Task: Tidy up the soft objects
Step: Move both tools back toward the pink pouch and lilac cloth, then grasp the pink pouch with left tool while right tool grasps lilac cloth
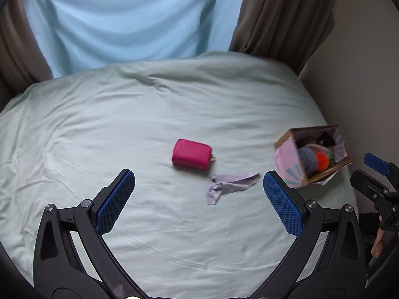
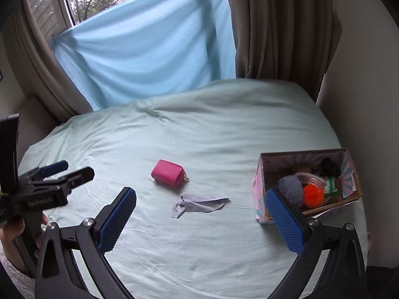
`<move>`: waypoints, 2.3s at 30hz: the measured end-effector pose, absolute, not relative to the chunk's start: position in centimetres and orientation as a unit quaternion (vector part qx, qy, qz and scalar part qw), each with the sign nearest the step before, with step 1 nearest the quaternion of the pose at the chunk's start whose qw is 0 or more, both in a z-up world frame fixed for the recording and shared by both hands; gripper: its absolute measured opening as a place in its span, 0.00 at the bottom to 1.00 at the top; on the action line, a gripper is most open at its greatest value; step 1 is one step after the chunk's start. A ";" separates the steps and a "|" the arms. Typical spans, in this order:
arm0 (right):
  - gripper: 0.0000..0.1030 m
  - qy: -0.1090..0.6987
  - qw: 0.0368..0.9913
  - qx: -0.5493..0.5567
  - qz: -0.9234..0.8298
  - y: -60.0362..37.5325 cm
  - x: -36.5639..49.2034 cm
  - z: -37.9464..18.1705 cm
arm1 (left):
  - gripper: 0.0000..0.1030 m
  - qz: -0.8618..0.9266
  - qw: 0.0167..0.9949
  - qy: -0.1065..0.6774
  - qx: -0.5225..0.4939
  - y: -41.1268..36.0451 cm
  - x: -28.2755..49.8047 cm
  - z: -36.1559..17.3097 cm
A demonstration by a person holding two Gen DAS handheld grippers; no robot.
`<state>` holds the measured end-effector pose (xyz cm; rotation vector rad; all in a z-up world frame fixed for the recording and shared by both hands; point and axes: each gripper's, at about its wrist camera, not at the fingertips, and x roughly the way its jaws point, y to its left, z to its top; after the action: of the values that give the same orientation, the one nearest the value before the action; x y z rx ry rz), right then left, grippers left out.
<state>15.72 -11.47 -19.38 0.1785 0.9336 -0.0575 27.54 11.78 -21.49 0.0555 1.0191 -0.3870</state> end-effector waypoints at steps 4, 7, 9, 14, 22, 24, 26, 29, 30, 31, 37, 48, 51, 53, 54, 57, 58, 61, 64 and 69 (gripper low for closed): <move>1.00 0.468 0.878 0.090 -0.030 -11.5 18.0 -23.2 | 1.00 -0.190 0.844 0.499 0.039 11.3 30.8 -25.1; 1.00 0.486 0.869 0.089 -0.028 -11.5 19.6 -25.9 | 1.00 -0.194 0.838 0.507 0.049 10.6 32.9 -27.4; 1.00 0.495 0.864 0.086 -0.025 -11.6 20.5 -27.4 | 1.00 -0.198 0.833 0.513 0.060 9.9 34.0 -28.9; 1.00 0.525 0.848 0.078 -0.015 -11.5 23.2 -32.0 | 1.00 -0.211 0.812 0.538 0.082 8.3 36.9 -33.0; 1.00 0.558 0.828 0.032 0.031 -10.9 26.8 -38.6 | 1.00 -0.264 0.779 0.544 0.166 4.9 40.0 -39.0; 1.00 0.564 0.824 0.011 0.048 -10.5 27.5 -39.9 | 1.00 -0.289 0.767 0.536 0.202 4.0 40.2 -40.2; 1.00 0.567 0.821 -0.011 0.066 -10.4 28.0 -41.0 | 1.00 -0.323 0.749 0.524 0.248 3.2 40.3 -41.4; 1.00 0.570 0.815 -0.036 0.094 -10.3 28.5 -42.3 | 1.00 -0.364 0.720 0.504 0.308 2.4 40.4 -43.0; 1.00 0.572 0.812 -0.045 0.104 -10.3 28.7 -42.9 | 1.00 -0.377 0.711 0.499 0.321 2.2 40.5 -43.4; 1.00 0.575 0.809 -0.051 0.113 -10.1 28.9 -43.3 | 1.00 -0.391 0.702 0.493 0.334 2.0 40.7 -43.8; 1.00 0.590 0.784 -0.086 0.174 -8.8 29.4 -46.7 | 1.00 -0.444 0.658 0.465 0.392 0.4 41.4 -46.2; 1.00 0.599 0.758 -0.126 0.225 -7.4 30.2 -50.7 | 1.00 -0.489 0.605 0.457 0.431 -0.7 40.9 -49.8; 0.93 0.593 0.760 -0.130 0.231 -7.3 30.1 -50.9 | 0.99 -0.492 0.602 0.461 0.427 -0.8 41.1 -49.8; 0.83 0.589 0.763 -0.132 0.232 -7.4 30.4 -50.7 | 0.99 -0.496 0.599 0.465 0.424 -1.0 41.2 -49.8; 0.80 0.588 0.764 -0.133 0.231 -7.4 30.4 -50.7 | 0.96 -0.497 0.597 0.466 0.423 -1.0 41.3 -49.7; 0.62 0.587 0.767 -0.127 0.226 -7.8 30.4 -50.3 | 0.93 -0.501 0.587 0.466 0.432 -1.4 41.4 -49.7; 0.55 0.587 0.767 -0.126 0.226 -7.9 30.5 -50.2 | 0.92 -0.503 0.583 0.464 0.438 -1.6 41.2 -49.7; 0.32 0.590 0.766 -0.119 0.225 -8.0 30.5 -50.0 | 0.89 -0.505 0.580 0.461 0.443 -1.6 40.8 -49.4; 0.19 0.594 0.764 -0.112 0.225 -7.7 30.3 -49.8 | 0.85 -0.503 0.583 0.461 0.442 -1.5 40.6 -49.2; 0.15 0.594 0.769 -0.099 0.215 -7.1 29.4 -49.2 | 0.77 -0.495 0.589 0.464 0.438 -1.1 39.6 -48.9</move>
<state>29.44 -7.10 -49.21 -0.2158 1.2894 0.4665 39.60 -1.10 -48.86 1.0201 1.0810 -1.1526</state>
